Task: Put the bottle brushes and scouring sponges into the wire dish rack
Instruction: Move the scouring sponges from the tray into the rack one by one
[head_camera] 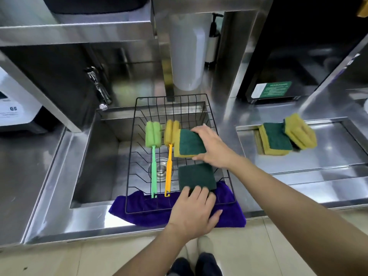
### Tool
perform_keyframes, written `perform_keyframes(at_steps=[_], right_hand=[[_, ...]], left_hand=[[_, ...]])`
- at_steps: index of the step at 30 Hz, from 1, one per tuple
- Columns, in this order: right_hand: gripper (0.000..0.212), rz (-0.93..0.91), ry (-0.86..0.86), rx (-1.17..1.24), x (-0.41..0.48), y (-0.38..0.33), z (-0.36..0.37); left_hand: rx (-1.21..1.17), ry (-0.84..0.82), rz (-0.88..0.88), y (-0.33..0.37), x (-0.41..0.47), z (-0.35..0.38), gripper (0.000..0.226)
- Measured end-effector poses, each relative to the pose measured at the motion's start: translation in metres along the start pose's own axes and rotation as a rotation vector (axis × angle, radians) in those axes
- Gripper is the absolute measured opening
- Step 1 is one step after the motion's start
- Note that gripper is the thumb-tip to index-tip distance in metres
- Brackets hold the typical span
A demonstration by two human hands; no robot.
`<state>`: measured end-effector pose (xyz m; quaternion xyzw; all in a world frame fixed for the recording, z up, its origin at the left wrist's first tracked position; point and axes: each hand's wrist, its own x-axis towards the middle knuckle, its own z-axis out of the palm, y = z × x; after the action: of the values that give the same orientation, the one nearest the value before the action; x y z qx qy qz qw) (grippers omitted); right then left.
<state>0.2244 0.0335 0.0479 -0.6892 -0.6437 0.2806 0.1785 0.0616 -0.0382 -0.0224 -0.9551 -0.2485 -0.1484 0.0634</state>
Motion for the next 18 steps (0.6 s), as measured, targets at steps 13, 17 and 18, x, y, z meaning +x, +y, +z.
perform_keyframes(at_steps=[13,17,18], right_hand=[[0.065,0.006,-0.348,-0.423,0.018,0.005,0.01],[0.052,0.019,-0.349,-0.38,0.018,0.005,0.01],[0.05,0.026,-0.336,-0.356,0.018,0.004,0.009]], left_hand=[[-0.032,0.054,-0.016,0.0,0.0,0.002,0.034],[-0.036,0.042,-0.024,0.0,0.0,0.001,0.033],[-0.036,0.042,-0.025,0.0,0.0,0.001,0.033]])
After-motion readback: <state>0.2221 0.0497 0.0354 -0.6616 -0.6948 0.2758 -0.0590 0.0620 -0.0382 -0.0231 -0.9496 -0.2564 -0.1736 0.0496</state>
